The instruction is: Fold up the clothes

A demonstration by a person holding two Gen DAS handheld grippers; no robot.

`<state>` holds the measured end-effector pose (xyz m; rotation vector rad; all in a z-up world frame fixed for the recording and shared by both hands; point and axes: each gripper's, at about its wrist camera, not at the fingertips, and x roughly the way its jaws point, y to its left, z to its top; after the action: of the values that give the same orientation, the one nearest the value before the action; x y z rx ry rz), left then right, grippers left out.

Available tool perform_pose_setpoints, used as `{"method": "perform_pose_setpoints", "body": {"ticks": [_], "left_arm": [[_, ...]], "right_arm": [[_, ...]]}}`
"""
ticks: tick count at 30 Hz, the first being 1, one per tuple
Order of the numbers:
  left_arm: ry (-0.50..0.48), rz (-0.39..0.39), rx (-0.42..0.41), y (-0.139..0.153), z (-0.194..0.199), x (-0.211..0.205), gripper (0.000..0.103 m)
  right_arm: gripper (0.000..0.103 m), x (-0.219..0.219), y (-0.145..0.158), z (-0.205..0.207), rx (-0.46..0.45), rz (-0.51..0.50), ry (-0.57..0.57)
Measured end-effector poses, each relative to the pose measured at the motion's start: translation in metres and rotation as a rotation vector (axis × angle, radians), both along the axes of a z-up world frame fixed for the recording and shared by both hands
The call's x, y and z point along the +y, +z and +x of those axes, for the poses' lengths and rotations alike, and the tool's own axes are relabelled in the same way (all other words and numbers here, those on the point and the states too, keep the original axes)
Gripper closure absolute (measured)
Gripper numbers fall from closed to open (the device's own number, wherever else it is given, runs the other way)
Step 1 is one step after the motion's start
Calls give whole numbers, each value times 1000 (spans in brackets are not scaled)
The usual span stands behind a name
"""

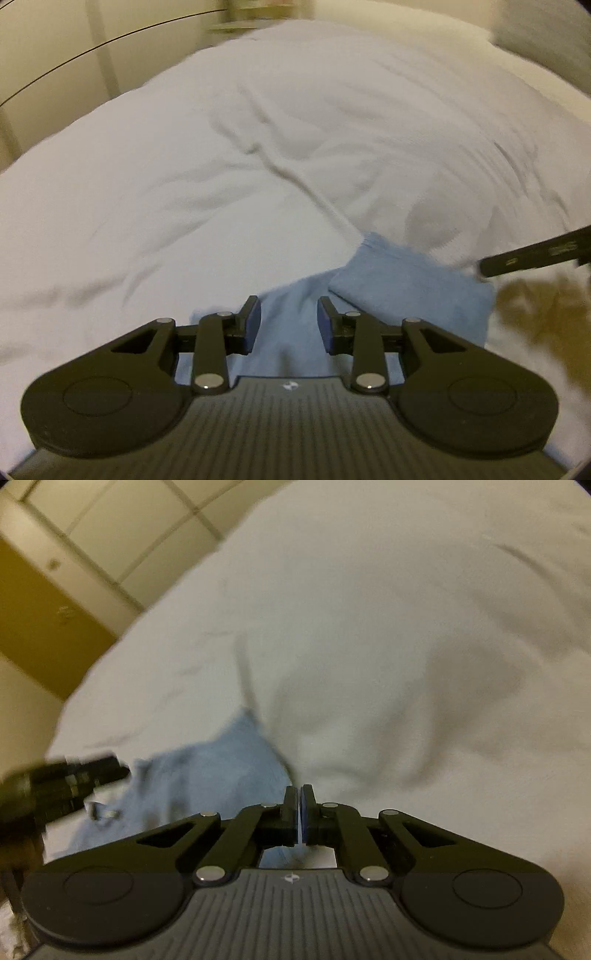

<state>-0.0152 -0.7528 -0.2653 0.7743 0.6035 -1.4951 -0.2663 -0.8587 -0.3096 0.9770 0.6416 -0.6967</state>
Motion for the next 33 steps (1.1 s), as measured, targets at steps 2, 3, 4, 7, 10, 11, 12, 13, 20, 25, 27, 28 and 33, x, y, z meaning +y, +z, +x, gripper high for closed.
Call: {"method": "perform_pose_setpoints", "body": {"ticks": [2,3,4,7,10,11,12,13,20,25,27,28,33], "left_arm": [[-106,23,-37,-6,-6,-19,74],[-158,35,-54,-11,-9,-28,74],[-209,47,-70,-15,-12,-37,74],[-355,96,-88,-31,-16,-64,74],[-459,152,-62,-46,-17,-86,74],[-479,168,-40,-49,-17,-92,74],[-491,179,-4,-51,-17,-97,74],[-499,188,37,-52,-17,-103,74],[-574,237,138,-56,-37,-124,103],[-654,144,140,-35,-53,-115,103],[-672,111,148,-27,-59,-113,103],[-674,106,149,-27,-61,-115,103],[-581,72,162,-26,-61,-121,98]], "right_arm": [[95,7,-12,-12,12,61,-31],[95,10,-17,-17,20,79,-41],[93,11,-19,-20,16,90,-43],[77,9,-20,-19,-14,92,-13],[52,4,-22,-13,-53,102,16],[52,2,-23,-10,-65,106,25],[52,0,-25,-7,-71,109,32],[52,-2,-26,-5,-76,112,40],[61,-10,-45,14,-61,126,112],[101,-1,-23,-8,-5,90,69],[101,11,-8,-21,35,36,33],[101,17,-6,-26,46,32,22],[91,35,-11,-27,71,35,39]]}}
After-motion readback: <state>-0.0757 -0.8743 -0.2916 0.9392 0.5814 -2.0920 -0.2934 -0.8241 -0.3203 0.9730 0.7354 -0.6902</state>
